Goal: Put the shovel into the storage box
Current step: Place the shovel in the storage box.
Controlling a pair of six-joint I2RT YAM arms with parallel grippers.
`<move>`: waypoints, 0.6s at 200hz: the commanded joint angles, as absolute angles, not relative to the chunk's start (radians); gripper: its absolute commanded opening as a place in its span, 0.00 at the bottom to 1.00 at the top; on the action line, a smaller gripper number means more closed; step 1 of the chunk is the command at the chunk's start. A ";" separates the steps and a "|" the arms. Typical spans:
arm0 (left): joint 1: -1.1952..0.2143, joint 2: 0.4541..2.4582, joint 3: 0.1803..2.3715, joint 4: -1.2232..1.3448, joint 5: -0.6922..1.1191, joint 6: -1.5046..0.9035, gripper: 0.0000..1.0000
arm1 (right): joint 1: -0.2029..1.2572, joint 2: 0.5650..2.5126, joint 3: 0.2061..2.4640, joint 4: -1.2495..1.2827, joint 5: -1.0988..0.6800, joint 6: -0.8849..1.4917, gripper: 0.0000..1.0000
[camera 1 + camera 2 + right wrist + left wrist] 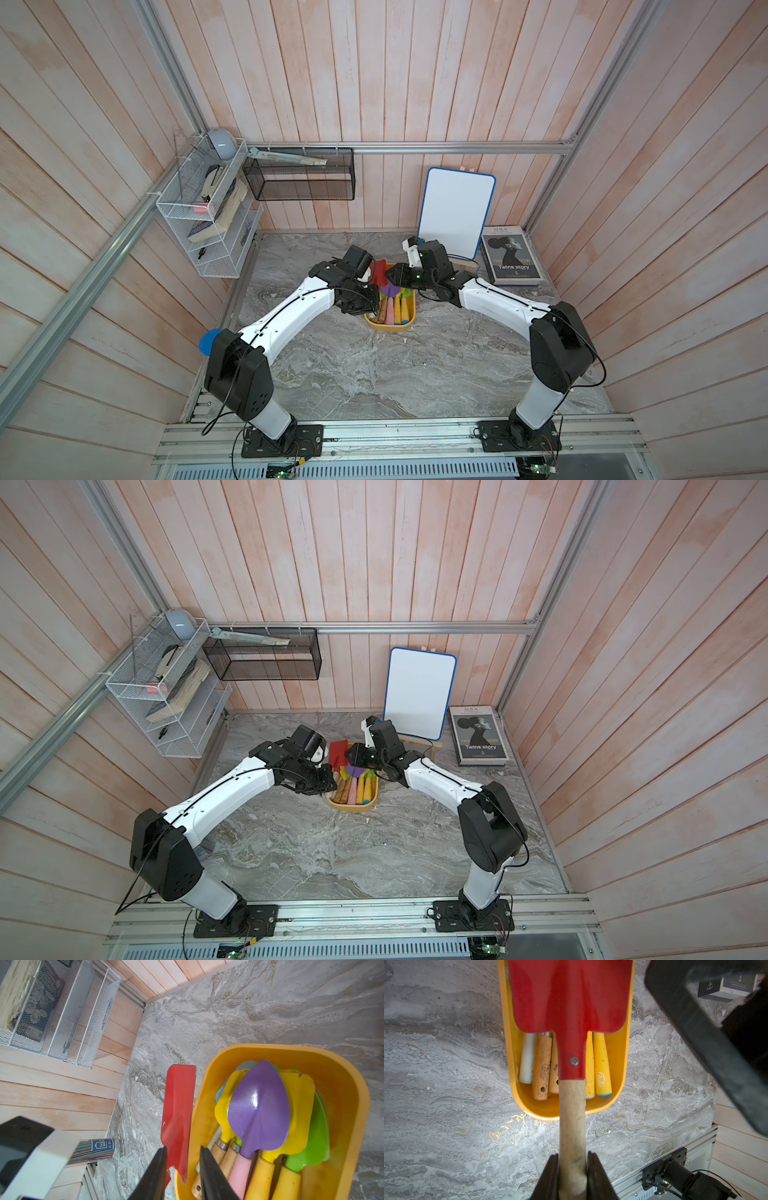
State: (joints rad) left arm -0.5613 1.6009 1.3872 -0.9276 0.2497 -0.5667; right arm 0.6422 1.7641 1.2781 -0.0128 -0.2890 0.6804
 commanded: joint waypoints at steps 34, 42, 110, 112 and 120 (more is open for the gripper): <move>-0.578 1.576 1.410 -0.912 0.235 -0.577 0.00 | 0.653 1.805 1.312 -0.031 -0.272 0.672 0.28; -0.578 1.577 1.409 -0.913 0.235 -0.578 0.00 | 0.653 1.807 1.314 -0.031 -0.271 0.672 0.27; -0.591 1.579 1.416 -0.910 0.235 -0.584 0.00 | 0.652 1.815 1.309 -0.031 -0.259 0.670 0.13; -0.592 1.579 1.416 -0.910 0.236 -0.584 0.00 | 0.652 1.815 1.310 -0.031 -0.260 0.670 0.12; -0.591 1.580 1.420 -0.911 0.236 -0.586 0.00 | 0.652 1.816 1.309 -0.032 -0.257 0.670 0.10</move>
State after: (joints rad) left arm -0.5858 1.6009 1.3872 -0.9268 0.2497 -0.5800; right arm 0.6468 1.7992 1.2827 -0.0216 -0.2813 0.6804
